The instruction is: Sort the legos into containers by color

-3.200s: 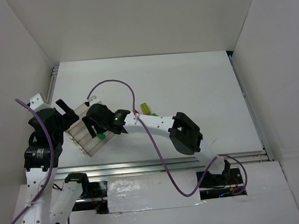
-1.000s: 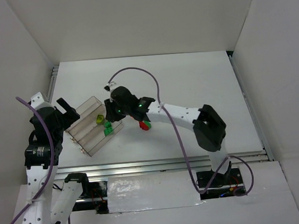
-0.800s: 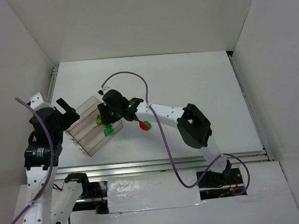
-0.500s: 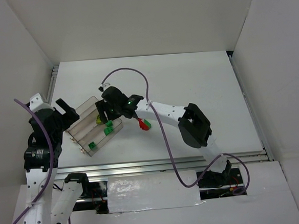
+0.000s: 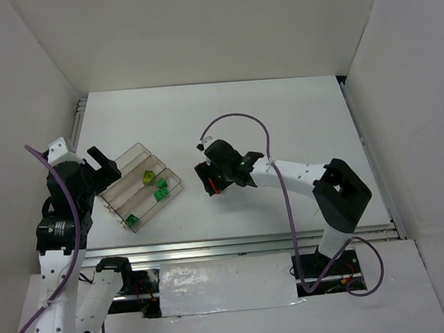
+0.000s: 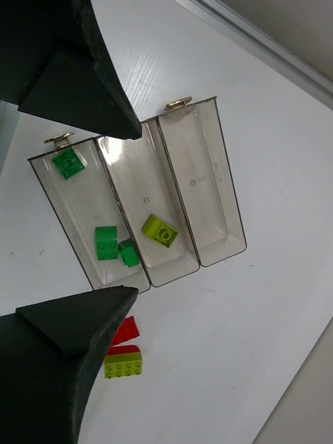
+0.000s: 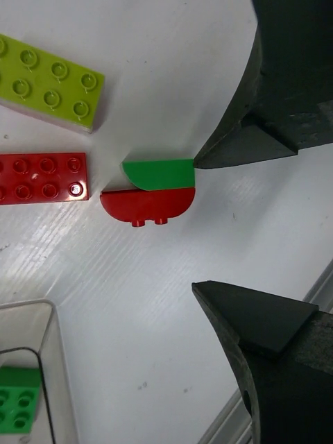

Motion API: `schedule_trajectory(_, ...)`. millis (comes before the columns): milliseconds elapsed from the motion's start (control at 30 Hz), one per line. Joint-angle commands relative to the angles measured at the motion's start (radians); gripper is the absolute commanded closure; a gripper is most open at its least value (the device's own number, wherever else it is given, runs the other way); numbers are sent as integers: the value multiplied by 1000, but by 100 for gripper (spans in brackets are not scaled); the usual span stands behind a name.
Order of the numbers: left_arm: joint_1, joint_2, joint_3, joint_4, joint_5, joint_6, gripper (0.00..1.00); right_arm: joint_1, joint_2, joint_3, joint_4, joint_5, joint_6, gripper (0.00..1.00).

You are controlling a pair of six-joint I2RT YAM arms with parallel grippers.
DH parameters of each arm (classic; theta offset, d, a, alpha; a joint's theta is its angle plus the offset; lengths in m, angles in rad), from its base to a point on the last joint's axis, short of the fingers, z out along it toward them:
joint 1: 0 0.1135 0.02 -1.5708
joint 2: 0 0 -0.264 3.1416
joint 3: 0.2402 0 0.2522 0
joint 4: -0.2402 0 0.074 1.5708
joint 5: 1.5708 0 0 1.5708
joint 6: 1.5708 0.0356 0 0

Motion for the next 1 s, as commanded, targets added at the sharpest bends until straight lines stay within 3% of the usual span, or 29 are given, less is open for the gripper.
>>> schedule_trajectory(0, 2, -4, -10, 63, 51, 32, 1, -9, 35, 22, 36, 20, -82, 27)
schedule_trajectory(167, -2, 28, -7, 61, 83, 45, 0, -65, 134, 65, 20, -12, -95, 29)
schedule_trajectory(433, -4, 34, -9, 69, 100, 49, 1, -53, 230, 111, 32, -20, -108, 30)
schedule_trajectory(600, -4, 39, -9, 67, 103, 51, 1, -46, 263, 114, 47, -39, -122, 36)
schedule_trajectory(867, -4, 51, -10, 70, 120, 52, 1, -42, 215, 74, 98, 64, -42, 76)
schedule_trajectory(967, -5, 49, -12, 80, 143, 48, 0, -21, 113, 34, 113, 73, 10, 84)
